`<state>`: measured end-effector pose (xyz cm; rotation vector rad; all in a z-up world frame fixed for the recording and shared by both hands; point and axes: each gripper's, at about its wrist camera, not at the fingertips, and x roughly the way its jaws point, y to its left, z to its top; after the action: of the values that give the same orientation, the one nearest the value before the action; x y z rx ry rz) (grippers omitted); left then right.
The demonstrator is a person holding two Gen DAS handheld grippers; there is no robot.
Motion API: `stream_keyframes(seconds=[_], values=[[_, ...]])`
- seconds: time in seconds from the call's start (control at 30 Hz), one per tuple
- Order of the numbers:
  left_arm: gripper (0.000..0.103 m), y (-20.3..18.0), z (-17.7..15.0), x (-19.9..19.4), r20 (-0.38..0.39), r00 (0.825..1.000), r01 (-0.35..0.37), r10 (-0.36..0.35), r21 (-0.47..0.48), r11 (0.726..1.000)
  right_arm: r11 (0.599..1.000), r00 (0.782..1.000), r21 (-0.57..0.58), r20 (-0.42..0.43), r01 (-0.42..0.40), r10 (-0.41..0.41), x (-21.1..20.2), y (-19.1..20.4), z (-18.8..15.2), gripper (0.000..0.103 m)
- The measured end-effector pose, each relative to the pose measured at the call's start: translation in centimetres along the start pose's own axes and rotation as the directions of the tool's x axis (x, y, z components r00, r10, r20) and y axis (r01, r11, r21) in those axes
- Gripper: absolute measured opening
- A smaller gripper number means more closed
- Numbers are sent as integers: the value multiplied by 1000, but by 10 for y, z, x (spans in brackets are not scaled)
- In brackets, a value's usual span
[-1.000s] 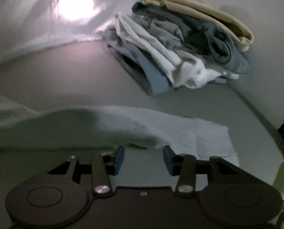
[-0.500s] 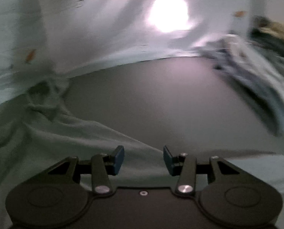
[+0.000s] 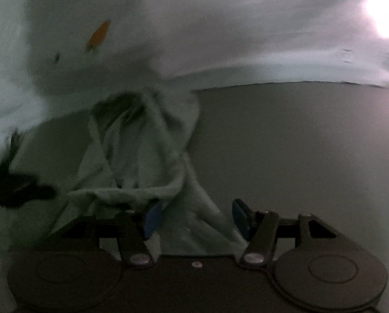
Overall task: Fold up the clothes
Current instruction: 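Grasp the hoodie hem with both grippers and lift it off the table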
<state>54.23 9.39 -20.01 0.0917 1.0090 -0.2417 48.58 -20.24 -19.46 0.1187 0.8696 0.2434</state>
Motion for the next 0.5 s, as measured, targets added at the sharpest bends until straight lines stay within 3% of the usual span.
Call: stream_keyframes(seconds=[0.03,0.07,0.1,0.13,0.17,0.27,0.37,0.5], values=[[71,-4,0,6,7,1000,19,-19,21,1000,999,1000,-48,-15,-1,0,7,6,2,60],[57,-7,-1,8,26,999,39,-40,35,999,994,1000,-109,-13,11,-13,11,11,3,55],[47,-9,-3,9,46,996,74,-75,35,997,980,999,-193,-4,47,-49,12,20,1,41],[16,-11,-5,9,61,994,85,-86,20,996,977,999,-209,0,48,-49,11,23,1,16],[5,-13,-7,9,70,995,74,-74,1,997,973,999,-224,4,49,-49,10,26,1,12],[5,-24,-5,12,116,993,-9,9,6,1000,959,996,-270,37,89,-82,11,27,10,6],[5,-21,11,10,162,986,-26,33,-45,999,968,994,-228,73,100,-86,15,9,38,5],[5,-17,49,8,269,960,-65,76,-51,997,945,971,-268,198,187,-136,23,13,74,5]])
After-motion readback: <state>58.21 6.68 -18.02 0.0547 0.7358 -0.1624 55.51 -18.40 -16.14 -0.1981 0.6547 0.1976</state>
